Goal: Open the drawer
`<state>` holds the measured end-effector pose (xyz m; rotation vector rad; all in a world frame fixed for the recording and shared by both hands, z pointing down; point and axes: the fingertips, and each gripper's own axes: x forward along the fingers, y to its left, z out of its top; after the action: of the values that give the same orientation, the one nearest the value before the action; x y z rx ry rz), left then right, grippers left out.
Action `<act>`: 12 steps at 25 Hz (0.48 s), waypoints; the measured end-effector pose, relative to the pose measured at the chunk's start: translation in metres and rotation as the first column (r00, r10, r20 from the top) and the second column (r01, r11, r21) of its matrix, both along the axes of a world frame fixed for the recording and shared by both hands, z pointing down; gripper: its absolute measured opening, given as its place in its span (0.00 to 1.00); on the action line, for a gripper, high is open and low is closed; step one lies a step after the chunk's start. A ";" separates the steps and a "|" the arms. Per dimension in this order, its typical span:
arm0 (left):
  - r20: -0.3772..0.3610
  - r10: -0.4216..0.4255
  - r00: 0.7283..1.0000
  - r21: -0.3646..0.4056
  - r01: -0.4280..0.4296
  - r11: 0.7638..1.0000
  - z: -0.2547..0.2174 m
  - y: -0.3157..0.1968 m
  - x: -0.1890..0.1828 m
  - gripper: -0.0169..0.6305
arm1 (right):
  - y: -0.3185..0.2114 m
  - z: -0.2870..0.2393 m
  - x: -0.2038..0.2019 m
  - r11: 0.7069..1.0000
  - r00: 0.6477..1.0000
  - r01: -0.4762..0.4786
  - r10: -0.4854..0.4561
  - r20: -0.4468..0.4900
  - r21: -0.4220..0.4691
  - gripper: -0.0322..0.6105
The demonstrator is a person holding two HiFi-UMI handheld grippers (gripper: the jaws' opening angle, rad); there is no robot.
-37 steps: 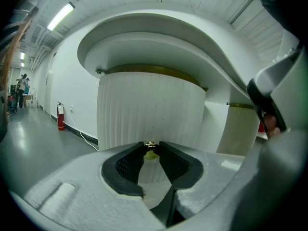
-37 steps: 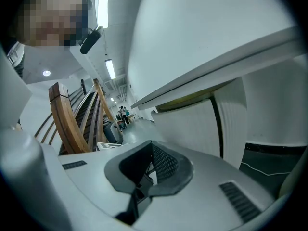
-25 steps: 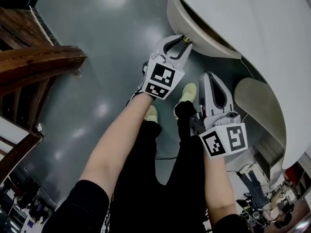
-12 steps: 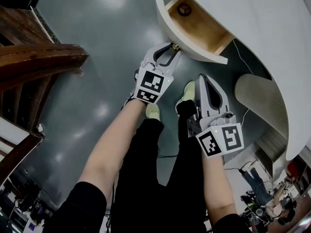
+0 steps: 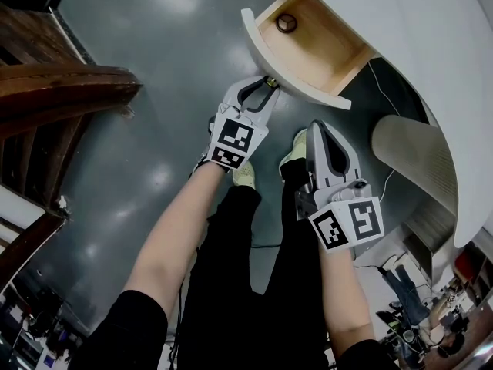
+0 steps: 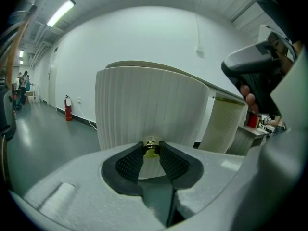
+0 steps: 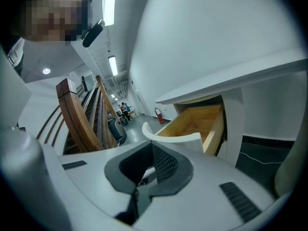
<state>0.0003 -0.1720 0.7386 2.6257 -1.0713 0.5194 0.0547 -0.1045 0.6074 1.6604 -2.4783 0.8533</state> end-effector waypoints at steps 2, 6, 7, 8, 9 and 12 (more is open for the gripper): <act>0.003 0.000 1.000 -0.003 0.000 1.000 0.001 0.006 -0.005 0.19 | 0.004 0.000 -0.004 1.000 1.000 0.001 -0.001 -0.001 -0.004 0.07; 0.005 0.003 1.000 -0.014 -0.003 1.000 0.005 0.018 -0.017 0.19 | 0.012 0.001 -0.016 1.000 1.000 0.002 -0.002 -0.002 -0.008 0.07; 0.006 0.004 1.000 -0.016 -0.004 1.000 0.004 0.020 -0.019 0.19 | 0.013 -0.001 -0.018 1.000 1.000 0.004 -0.004 -0.002 -0.008 0.07; 0.007 0.004 1.000 -0.018 -0.004 1.000 0.003 0.022 -0.021 0.19 | 0.015 -0.003 -0.020 1.000 1.000 0.006 -0.006 -0.002 -0.008 0.07; 0.009 0.005 1.000 -0.021 -0.004 1.000 0.003 0.024 -0.022 0.19 | 0.016 -0.004 -0.022 1.000 1.000 0.008 -0.008 -0.002 -0.008 0.07; 0.014 0.006 1.000 -0.029 -0.005 1.000 0.005 0.028 -0.026 0.19 | 0.019 -0.005 -0.025 1.000 1.000 0.013 -0.013 -0.005 -0.010 0.07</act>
<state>-0.0254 -0.1440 0.7435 2.6047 -1.0533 0.5505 0.0301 -0.0858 0.6021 1.6391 -2.4747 0.8571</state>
